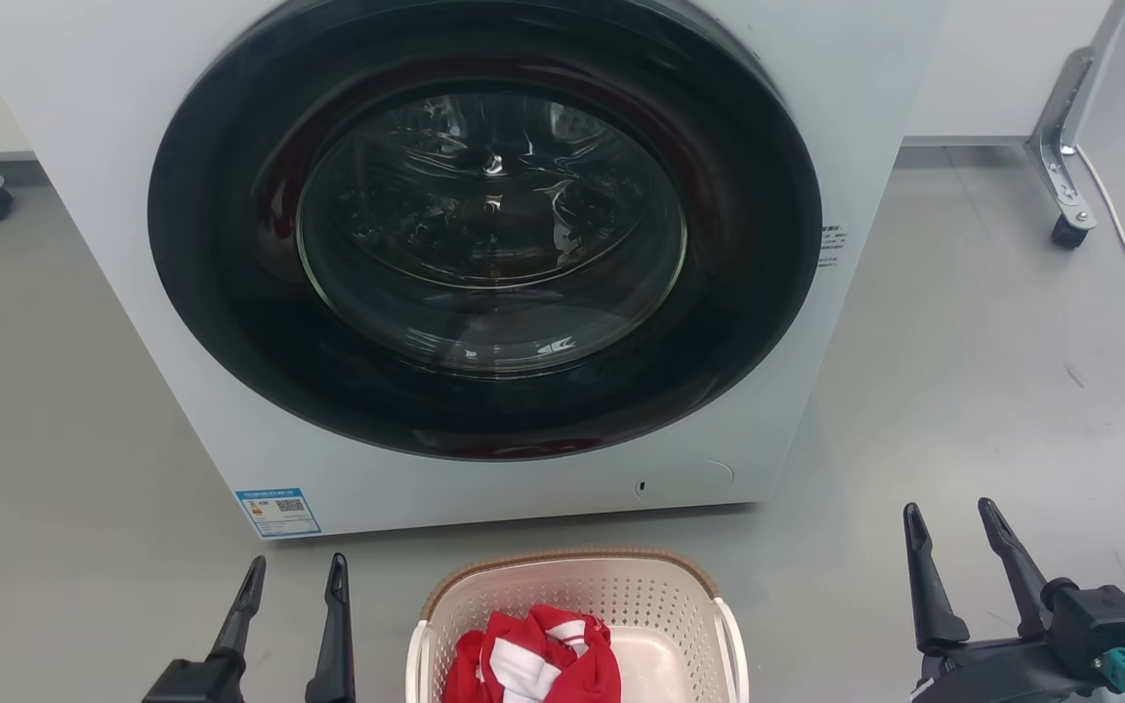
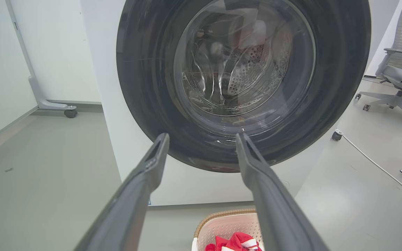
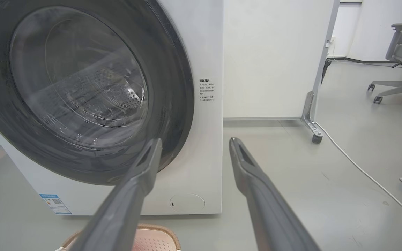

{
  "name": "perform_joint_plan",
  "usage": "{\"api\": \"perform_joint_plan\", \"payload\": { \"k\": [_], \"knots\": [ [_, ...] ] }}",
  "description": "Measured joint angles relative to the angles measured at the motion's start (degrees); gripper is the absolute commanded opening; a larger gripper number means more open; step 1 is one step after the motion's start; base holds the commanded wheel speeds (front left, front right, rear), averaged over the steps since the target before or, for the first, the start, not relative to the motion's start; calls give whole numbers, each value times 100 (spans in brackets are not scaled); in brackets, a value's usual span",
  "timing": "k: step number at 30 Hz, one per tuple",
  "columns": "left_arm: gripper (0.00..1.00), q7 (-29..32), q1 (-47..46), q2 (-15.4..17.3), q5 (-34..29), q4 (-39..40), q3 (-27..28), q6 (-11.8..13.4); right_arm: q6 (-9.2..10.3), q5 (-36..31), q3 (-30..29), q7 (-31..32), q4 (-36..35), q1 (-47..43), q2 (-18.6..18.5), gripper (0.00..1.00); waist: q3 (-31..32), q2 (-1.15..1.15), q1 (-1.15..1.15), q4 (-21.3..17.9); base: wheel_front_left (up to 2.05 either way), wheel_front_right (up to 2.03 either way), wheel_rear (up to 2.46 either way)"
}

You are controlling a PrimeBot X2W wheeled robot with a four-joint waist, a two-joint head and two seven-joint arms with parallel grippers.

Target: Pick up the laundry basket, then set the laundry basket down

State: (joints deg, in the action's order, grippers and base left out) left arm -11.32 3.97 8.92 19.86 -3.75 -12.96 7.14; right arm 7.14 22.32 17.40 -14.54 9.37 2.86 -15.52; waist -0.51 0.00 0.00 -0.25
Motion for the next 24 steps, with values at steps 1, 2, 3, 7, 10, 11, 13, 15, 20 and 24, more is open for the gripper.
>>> {"api": "perform_joint_plan", "payload": {
  "k": [1,2,3,7,10,11,13,15,20,24],
  "knots": [
    [100,23,0,-4,-29,5,11,0,0,-23,-7,0,-5,0,3,100,-4,0,0,-1,0,0,0],
    [100,45,1,-13,-36,12,24,0,0,-27,-12,1,-10,0,9,100,-7,0,0,-2,0,0,0],
    [100,66,2,-19,-41,19,37,0,0,-30,-19,1,-16,0,19,100,-11,0,0,-3,0,0,0],
    [100,124,3,-45,-192,45,90,0,0,-77,-23,10,-45,0,48,100,-29,0,0,-7,0,0,0],
    [100,185,3,-66,-223,64,122,0,0,-92,-25,29,-64,0,55,100,-42,0,0,-10,0,0,0],
    [100,209,3,-79,-241,70,129,0,0,-100,-26,33,-66,0,55,100,-46,0,0,-10,0,0,0],
    [100,221,3,-93,-250,81,137,0,0,-115,-30,34,-73,1,58,100,-50,0,0,-10,0,0,0],
    [100,272,3,-100,-289,98,156,0,0,-116,-35,36,-83,1,64,100,-53,0,0,-9,0,0,0],
    [0,294,33,-133,-298,-47,143,-7,-2,-112,1,42,55,-68,131,0,-57,0,0,-8,0,0,0],
    [0,316,64,-149,-187,-97,190,-59,-41,-2,-90,91,88,-132,200,0,-55,0,0,-8,0,0,0]
  ]
}}
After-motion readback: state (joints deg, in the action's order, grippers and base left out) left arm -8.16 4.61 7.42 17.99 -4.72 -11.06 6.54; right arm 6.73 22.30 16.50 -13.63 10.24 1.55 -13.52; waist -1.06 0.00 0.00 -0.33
